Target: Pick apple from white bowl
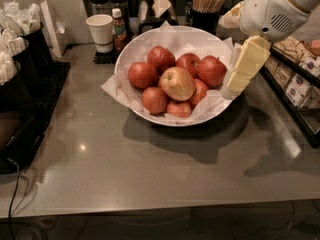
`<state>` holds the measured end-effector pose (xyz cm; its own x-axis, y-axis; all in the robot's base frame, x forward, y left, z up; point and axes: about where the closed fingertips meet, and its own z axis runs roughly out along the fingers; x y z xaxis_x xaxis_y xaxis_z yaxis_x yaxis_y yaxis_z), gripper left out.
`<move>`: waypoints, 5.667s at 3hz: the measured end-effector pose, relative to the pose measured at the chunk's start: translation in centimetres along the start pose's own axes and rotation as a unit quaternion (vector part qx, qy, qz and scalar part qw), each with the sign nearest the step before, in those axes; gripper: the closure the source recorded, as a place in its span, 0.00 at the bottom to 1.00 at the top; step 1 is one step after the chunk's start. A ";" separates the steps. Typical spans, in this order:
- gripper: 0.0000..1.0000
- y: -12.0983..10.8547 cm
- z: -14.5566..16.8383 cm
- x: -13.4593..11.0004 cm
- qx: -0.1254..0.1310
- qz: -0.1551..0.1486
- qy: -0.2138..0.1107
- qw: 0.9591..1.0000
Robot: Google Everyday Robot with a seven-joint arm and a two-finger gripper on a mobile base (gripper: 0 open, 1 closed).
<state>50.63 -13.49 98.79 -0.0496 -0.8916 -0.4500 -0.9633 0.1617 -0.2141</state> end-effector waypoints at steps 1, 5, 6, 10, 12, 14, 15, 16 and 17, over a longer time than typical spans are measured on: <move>0.00 -0.4 0.3 -0.3 -0.003 0.001 -0.009 1.000; 0.00 -2.0 8.4 -6.6 -0.074 -0.029 -0.107 0.991; 0.00 -1.6 8.8 -6.2 -0.072 -0.023 -0.102 0.992; 0.19 0.6 11.0 -4.6 -0.062 0.008 -0.100 0.993; 0.41 0.4 10.6 -3.4 -0.049 0.023 -0.088 0.995; 0.18 0.6 12.0 -1.7 -0.043 0.046 -0.083 0.995; 0.35 0.5 12.3 -1.5 -0.035 0.055 -0.086 0.994; 0.58 -0.1 11.9 -1.8 -0.024 0.061 -0.090 0.994; 0.81 -0.8 11.3 -2.0 -0.011 0.069 -0.094 0.993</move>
Offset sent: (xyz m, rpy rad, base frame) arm 0.0175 0.0169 -0.0094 0.1094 -0.0161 -0.0058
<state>54.45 -7.02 90.07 -0.1330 -0.7670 -0.6277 -0.9565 0.2653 -0.1215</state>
